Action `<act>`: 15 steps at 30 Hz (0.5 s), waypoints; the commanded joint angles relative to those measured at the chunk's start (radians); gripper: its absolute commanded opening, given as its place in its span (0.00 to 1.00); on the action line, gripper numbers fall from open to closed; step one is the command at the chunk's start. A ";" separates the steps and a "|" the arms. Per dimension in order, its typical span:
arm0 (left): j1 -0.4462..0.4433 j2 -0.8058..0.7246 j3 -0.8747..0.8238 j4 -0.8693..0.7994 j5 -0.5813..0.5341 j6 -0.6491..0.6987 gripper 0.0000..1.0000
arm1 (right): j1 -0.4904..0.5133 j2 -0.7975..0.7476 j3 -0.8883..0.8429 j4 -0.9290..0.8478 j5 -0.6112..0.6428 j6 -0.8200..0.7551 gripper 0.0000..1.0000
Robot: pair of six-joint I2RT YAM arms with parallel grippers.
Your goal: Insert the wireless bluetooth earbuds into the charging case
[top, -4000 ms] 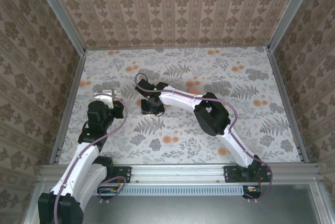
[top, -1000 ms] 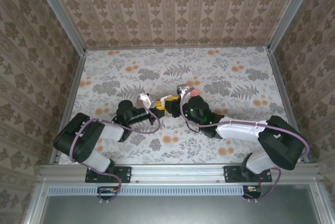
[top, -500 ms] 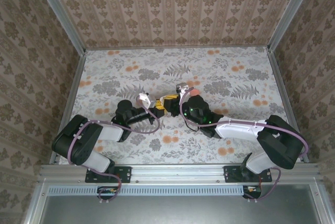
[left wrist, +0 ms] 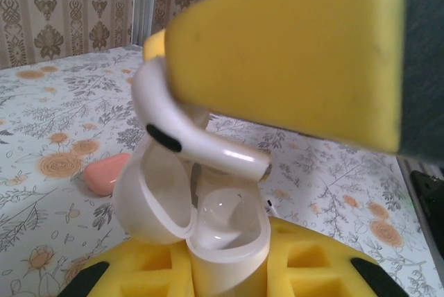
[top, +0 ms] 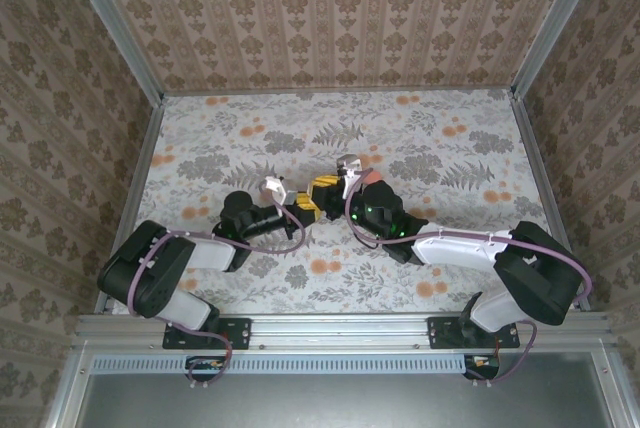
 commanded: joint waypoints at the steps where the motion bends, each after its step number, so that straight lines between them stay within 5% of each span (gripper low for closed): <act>1: -0.006 -0.035 0.021 0.033 0.021 -0.050 0.09 | 0.006 0.010 -0.006 0.060 0.001 -0.030 0.24; 15: -0.006 -0.077 0.049 0.025 0.023 -0.120 0.09 | 0.019 0.004 -0.032 0.076 0.029 -0.083 0.24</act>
